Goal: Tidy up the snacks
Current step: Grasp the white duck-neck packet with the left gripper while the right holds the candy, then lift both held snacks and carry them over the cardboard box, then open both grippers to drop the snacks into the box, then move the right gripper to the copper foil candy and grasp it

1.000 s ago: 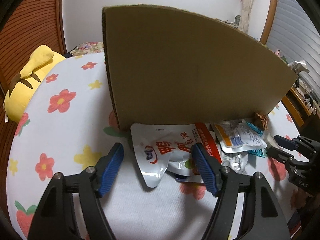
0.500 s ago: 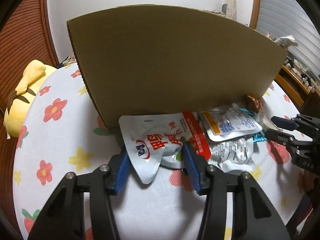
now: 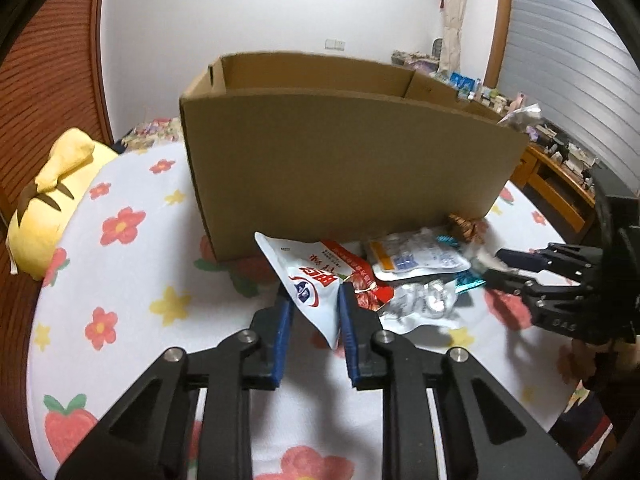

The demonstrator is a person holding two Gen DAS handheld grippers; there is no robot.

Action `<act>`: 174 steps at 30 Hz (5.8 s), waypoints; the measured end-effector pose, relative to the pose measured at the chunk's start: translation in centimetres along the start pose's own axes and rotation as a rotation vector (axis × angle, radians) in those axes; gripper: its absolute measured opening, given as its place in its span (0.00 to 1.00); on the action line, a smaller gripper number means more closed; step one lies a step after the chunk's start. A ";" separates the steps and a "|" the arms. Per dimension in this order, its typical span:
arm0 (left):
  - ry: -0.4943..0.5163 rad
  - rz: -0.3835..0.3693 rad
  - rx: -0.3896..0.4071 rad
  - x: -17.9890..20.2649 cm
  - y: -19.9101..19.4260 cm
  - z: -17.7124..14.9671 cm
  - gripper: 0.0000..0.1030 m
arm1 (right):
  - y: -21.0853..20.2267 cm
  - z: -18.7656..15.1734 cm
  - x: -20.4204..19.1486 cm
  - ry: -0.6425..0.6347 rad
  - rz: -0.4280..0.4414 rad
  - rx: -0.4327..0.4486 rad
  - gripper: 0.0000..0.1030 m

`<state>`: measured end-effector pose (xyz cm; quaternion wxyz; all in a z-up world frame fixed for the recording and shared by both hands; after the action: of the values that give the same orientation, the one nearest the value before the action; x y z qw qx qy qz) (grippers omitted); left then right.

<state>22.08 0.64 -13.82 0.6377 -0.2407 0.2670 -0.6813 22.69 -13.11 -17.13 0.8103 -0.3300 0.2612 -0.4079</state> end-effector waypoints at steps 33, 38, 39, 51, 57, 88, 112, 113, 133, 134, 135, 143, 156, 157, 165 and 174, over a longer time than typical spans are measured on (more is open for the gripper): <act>0.019 0.001 0.142 0.9 -6.6 2.4 0.19 | -1.2 0.4 -0.7 -0.031 0.044 0.032 0.19; 0.022 -0.007 0.174 1.2 -7.7 3.7 0.19 | -3.2 1.0 -2.0 -0.055 0.057 0.073 0.19; 0.024 -0.007 0.180 1.3 -7.9 4.0 0.19 | -3.7 1.3 -2.3 -0.063 0.061 0.084 0.19; 0.029 -0.002 0.221 1.0 -8.6 7.0 0.19 | -8.3 4.5 -5.3 -0.114 0.093 0.191 0.19; 0.045 0.025 0.233 0.8 -8.3 8.2 0.19 | -9.1 5.7 -5.7 -0.126 0.087 0.223 0.19; 0.020 0.110 0.139 -1.1 -1.7 11.2 0.20 | -7.6 12.4 -3.3 -0.088 0.057 0.259 0.19; 0.015 0.113 0.152 -1.2 -2.2 11.5 0.23 | -2.8 15.5 -3.6 -0.080 0.026 0.205 0.20; 0.016 0.113 0.153 -1.2 -2.4 11.5 0.24 | -2.7 15.7 -3.6 -0.076 0.028 0.204 0.20; 0.100 0.019 0.172 2.1 -6.2 6.5 0.46 | -7.8 12.4 -5.5 -0.096 0.115 0.276 0.41; 0.106 0.016 0.170 2.4 -6.2 6.1 0.47 | -8.0 12.0 -5.7 -0.097 0.117 0.275 0.41; 0.114 0.012 0.164 2.8 -6.0 5.6 0.47 | -8.2 11.4 -5.7 -0.096 0.117 0.270 0.41; 0.131 -0.049 0.083 5.0 -3.5 2.3 0.50 | -8.2 8.2 -4.3 -0.065 0.091 0.242 0.50; 0.127 -0.041 -0.010 6.1 0.4 -0.1 0.57 | -4.0 5.5 -0.1 0.026 0.062 0.144 0.62; 0.128 -0.033 -0.013 6.1 0.5 -0.1 0.57 | -3.7 5.4 0.2 0.031 0.055 0.137 0.62; 0.131 -0.046 -0.026 6.4 0.9 -0.6 0.58 | -0.1 4.9 2.1 0.087 0.037 0.063 0.64; 0.102 -0.074 -0.038 5.9 1.0 -0.7 0.60 | 1.9 4.6 2.9 0.119 0.026 0.028 0.69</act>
<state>21.95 -5.21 -15.14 0.5928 -0.2274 0.3032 -0.7106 28.37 -13.21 -16.06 0.8031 -0.2902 0.3074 -0.4199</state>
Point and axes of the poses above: each gripper's, at about its wrist camera, not at the fingertips, and y roughly the way its jaws point, x to its right, z to its top, the point moved 8 cm from there along y, roughly the way its jaws point, and after that the axes turned 11 degrees about z, right-handed, at the moved point
